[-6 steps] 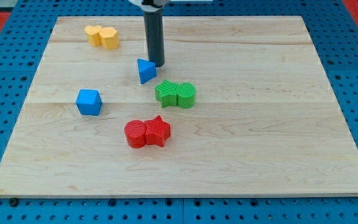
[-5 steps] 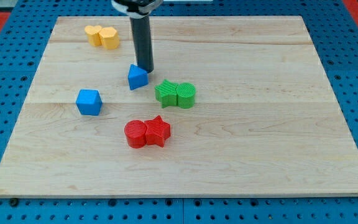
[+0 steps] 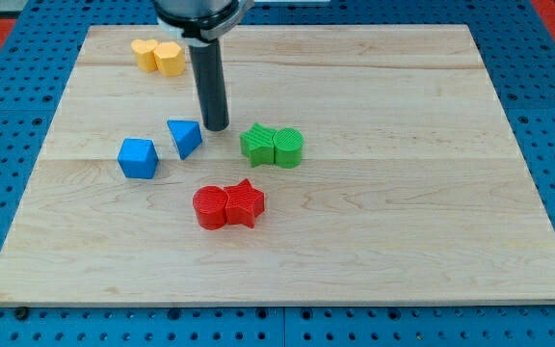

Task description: Move the blue triangle towards the left side of the board

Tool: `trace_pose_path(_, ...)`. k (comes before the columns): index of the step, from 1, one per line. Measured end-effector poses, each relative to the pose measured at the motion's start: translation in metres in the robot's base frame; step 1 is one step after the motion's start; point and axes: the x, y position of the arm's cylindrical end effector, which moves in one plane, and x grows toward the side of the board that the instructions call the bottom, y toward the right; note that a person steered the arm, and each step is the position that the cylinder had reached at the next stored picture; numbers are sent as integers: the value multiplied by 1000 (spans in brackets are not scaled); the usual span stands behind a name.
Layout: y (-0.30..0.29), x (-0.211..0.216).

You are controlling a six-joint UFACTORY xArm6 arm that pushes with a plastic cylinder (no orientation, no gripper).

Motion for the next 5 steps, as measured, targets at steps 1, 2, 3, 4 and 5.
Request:
trace_pose_path(1,-41,8)
trace_pose_path(2,-66,13)
trace_pose_path(3,-97,27)
trace_pose_path(4,-121,38)
trace_pose_path(5,-80,34)
